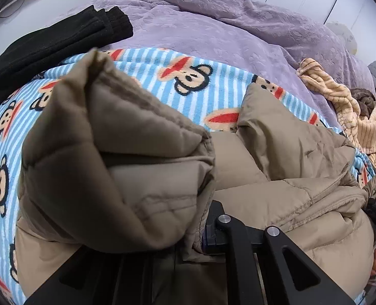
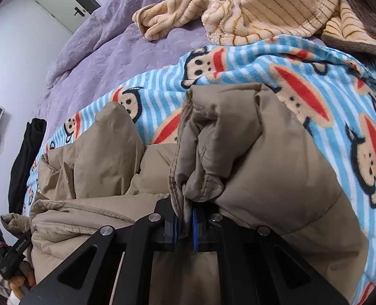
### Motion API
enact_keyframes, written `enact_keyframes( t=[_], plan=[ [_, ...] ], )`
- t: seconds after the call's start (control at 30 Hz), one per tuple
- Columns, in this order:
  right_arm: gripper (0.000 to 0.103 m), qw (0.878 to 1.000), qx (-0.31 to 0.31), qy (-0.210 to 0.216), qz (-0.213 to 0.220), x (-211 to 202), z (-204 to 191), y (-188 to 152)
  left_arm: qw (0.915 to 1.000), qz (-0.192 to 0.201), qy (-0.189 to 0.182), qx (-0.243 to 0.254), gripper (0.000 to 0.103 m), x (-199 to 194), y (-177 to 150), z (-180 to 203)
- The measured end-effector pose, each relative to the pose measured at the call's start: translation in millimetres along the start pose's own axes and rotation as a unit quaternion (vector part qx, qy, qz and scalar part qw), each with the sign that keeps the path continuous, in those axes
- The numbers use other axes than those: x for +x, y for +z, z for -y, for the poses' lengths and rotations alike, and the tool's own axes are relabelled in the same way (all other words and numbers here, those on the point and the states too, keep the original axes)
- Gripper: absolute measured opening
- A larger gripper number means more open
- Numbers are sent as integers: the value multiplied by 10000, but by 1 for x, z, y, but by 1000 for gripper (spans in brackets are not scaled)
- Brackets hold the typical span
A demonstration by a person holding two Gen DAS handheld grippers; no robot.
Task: Fold large clothes
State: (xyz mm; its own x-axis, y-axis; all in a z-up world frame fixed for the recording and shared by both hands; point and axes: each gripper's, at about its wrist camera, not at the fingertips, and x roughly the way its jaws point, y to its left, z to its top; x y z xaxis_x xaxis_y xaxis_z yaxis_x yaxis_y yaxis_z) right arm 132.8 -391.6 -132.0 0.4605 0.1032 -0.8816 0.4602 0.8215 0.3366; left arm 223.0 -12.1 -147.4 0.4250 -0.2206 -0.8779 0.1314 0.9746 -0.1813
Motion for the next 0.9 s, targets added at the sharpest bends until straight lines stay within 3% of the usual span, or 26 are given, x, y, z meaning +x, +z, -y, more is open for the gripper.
enact_keyframes(
  t=[0.07,0.13,0.17,0.2,0.23,0.27,0.3,0.37,0.43,0.47,0.5,0.6,0.7,0.9],
  plan=[
    [9,10000,36,21,-69,-3,1,2,10000,11,-19,24,15,-8,1,-1],
    [10,9999,94,21,-137,-12,0,5,9997,176,-175,31,24,-26,1,-3],
    [13,9999,93,45,-123,-20,-1,6,9989,304,-354,-8,41,-38,0,-5],
    [20,9999,69,98,-83,-28,-3,6,9982,418,-434,-51,73,-49,-2,-8],
    [25,9998,24,172,-19,-39,-4,5,9975,587,-393,-98,87,-61,-4,-10],
    [43,9998,-20,195,51,-49,-5,2,9961,820,-299,-130,99,-74,-7,-11],
    [66,9996,-78,223,165,-60,-7,-1,9946,1004,-238,-116,99,-85,-10,-12],
    [70,9987,-201,256,384,-77,-10,-9,9945,999,-280,-108,99,-95,-10,-12],
    [56,9983,-366,340,301,-79,-14,-16,9953,861,-429,-107,97,-94,-9,-9],
    [35,9980,-467,398,157,-73,-17,-20,9958,712,-571,14,81,-86,-9,-3],
    [21,9973,-586,431,-14,-63,-22,-23,9964,543,-642,138,60,-78,-7,3],
    [16,9954,-857,374,-227,-33,-35,-29,9952,235,-845,425,51,-48,-9,29],
    [16,9923,-1221,82,-188,-8,-46,-31,9948,288,-383,893,51,-19,-16,57],
    [11,9936,-1125,-64,-114,27,-40,-8,9966,314,-202,735,51,16,1,56]
  ],
)
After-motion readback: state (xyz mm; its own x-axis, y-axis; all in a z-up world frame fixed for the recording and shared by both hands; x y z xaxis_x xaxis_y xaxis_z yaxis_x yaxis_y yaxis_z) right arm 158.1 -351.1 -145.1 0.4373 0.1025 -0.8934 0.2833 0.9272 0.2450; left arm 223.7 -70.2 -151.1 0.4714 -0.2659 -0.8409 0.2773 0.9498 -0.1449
